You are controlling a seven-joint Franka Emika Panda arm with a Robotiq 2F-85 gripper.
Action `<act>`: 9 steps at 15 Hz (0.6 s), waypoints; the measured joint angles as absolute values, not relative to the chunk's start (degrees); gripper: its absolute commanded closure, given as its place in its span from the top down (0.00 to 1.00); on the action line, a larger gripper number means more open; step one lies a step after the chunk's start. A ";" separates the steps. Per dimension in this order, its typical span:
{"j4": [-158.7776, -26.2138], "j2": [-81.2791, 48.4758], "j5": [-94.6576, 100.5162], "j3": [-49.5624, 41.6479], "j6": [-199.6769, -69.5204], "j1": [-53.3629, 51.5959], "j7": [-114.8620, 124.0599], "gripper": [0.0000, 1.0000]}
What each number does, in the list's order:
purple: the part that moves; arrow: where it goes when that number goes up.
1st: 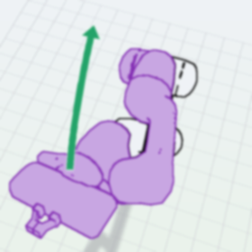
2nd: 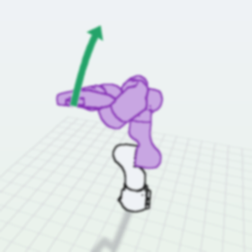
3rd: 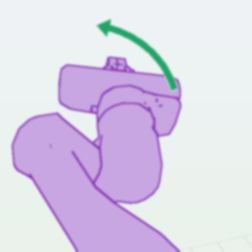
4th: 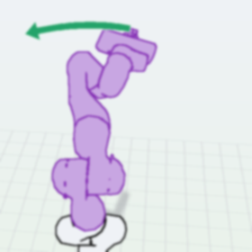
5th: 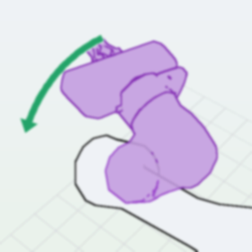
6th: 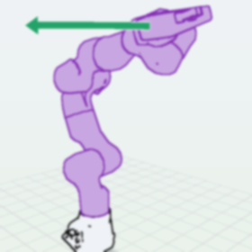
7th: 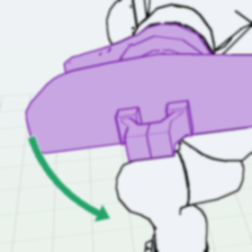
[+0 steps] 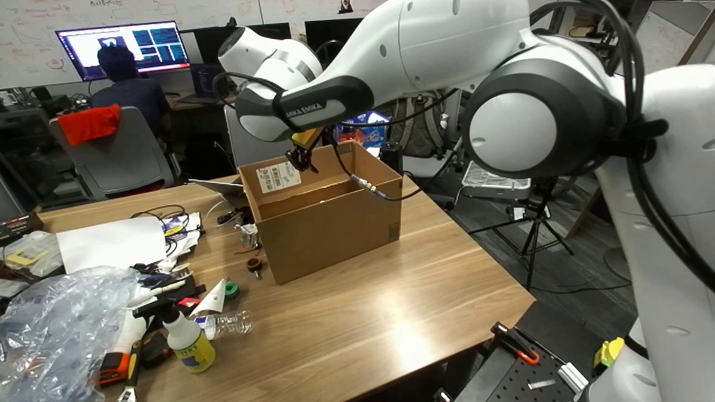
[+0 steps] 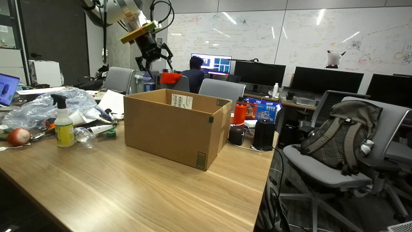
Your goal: Put the shirts and towels in the box respectively one at a time
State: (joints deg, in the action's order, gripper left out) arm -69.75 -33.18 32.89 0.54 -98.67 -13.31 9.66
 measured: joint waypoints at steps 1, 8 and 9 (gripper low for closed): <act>-71.22 -31.50 31.77 0.70 -97.91 -13.36 9.66 1.00; -87.90 -14.53 23.82 3.26 -92.19 -13.45 12.15 1.00; -90.90 -11.73 23.19 3.86 -92.03 -13.47 13.18 1.00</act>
